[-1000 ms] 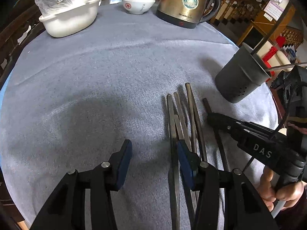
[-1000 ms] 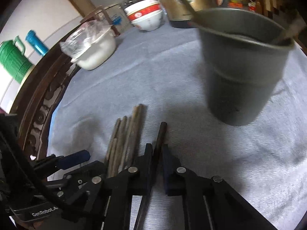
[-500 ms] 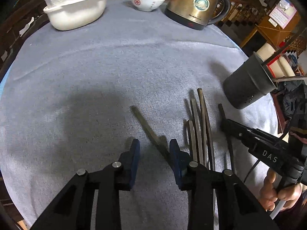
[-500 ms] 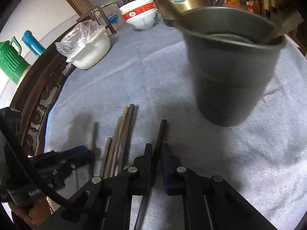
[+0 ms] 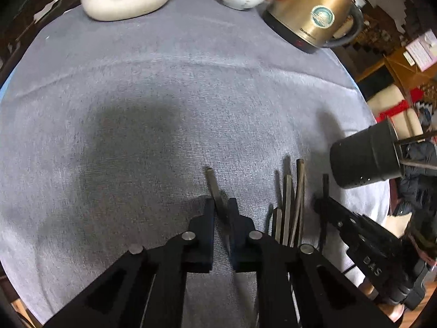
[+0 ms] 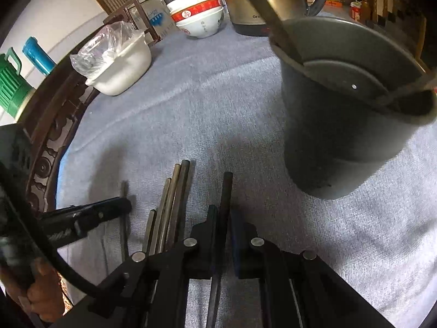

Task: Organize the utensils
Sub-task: 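Lift the chopsticks and carry both tools over the grey cup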

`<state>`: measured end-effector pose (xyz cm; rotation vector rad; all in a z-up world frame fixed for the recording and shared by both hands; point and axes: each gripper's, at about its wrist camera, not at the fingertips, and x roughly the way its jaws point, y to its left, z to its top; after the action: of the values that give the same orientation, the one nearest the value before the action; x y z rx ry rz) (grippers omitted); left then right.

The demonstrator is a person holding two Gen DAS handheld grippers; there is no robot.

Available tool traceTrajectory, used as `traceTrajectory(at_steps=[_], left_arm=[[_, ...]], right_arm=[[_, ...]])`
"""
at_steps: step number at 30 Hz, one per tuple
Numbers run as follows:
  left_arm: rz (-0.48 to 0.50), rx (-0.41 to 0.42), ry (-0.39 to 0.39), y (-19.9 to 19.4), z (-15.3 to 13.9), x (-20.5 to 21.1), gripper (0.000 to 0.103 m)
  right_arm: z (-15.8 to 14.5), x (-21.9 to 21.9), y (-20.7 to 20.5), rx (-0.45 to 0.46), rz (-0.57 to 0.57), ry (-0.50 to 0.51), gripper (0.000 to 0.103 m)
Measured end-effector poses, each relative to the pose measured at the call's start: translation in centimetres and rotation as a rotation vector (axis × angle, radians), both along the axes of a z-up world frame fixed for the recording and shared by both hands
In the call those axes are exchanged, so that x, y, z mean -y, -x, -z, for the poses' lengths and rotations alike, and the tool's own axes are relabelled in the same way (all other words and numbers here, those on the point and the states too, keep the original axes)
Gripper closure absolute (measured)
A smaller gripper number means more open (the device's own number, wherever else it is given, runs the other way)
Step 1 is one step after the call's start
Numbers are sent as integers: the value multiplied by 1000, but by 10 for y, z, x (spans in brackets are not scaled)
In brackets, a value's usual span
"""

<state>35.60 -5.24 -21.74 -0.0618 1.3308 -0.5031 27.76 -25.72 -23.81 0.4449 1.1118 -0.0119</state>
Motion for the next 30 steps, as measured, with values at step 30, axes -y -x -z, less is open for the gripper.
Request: traceTrajectory(at_steps=[30], left_arm=[[83,674,183,117,-263,38,98]], right_arm=[[-214,67,121,758,116,43,96]])
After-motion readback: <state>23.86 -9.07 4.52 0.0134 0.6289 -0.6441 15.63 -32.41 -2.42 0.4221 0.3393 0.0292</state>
